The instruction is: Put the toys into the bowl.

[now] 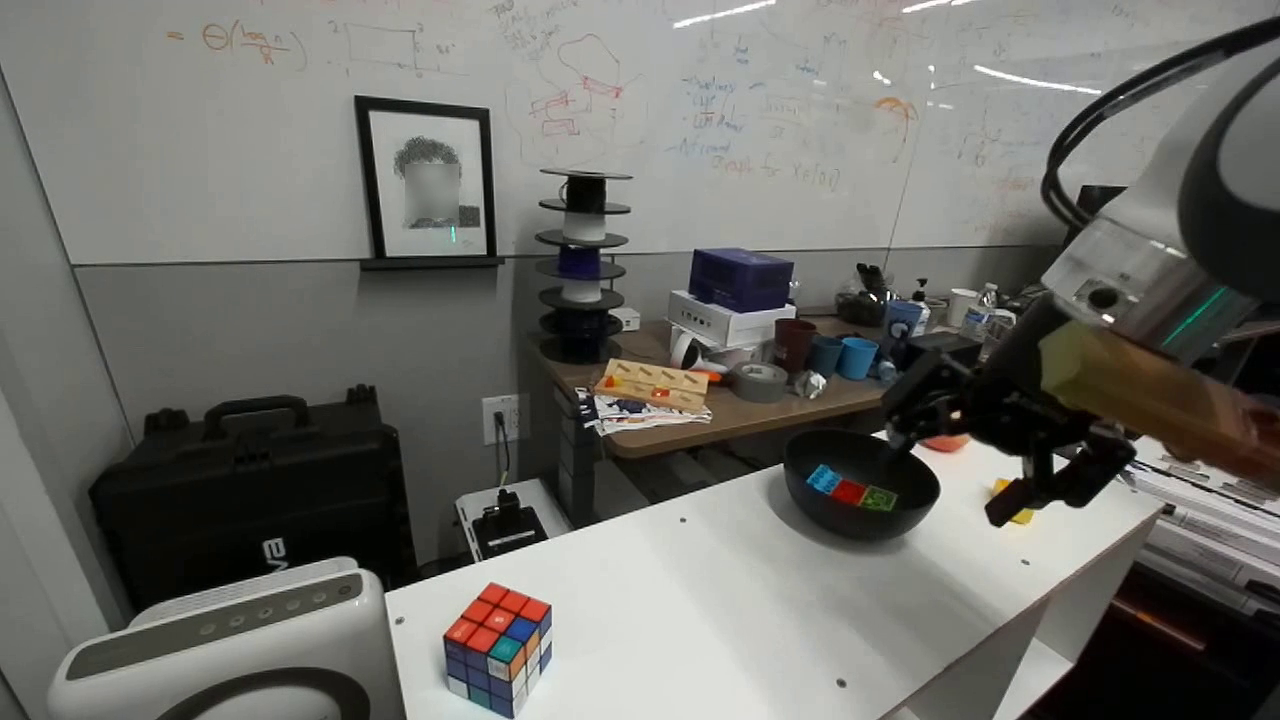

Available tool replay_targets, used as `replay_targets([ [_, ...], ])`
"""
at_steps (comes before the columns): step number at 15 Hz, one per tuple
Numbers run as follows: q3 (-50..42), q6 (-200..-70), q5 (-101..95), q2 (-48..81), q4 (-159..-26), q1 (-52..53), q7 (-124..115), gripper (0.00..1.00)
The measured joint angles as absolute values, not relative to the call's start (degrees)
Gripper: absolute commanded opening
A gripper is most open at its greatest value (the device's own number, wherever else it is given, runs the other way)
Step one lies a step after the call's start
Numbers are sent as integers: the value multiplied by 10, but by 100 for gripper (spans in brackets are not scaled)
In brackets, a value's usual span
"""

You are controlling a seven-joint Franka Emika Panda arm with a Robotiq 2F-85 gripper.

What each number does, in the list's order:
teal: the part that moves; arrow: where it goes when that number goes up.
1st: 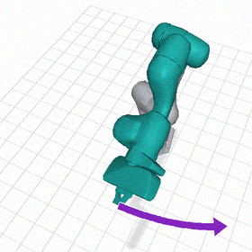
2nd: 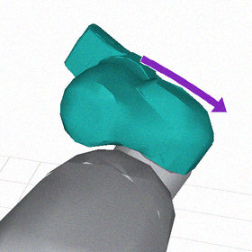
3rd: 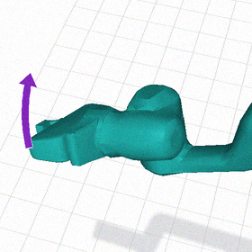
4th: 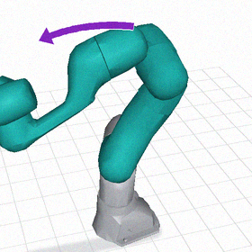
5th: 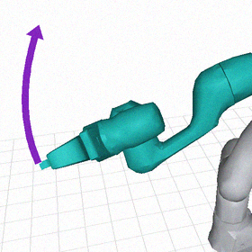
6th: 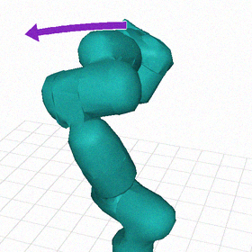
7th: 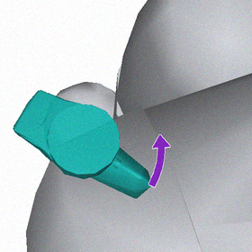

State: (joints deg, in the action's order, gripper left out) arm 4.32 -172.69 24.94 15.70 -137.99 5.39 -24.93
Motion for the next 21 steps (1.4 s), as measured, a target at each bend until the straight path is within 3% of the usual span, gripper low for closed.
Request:
replay_targets([
  [7,39,-1688,369,103,-1371,-109,-162,100],
  [12,-4,-1617,366,169,-1298,-183,-125,100],
  [21,-40,-1486,280,344,-1080,-183,-130,100],
])
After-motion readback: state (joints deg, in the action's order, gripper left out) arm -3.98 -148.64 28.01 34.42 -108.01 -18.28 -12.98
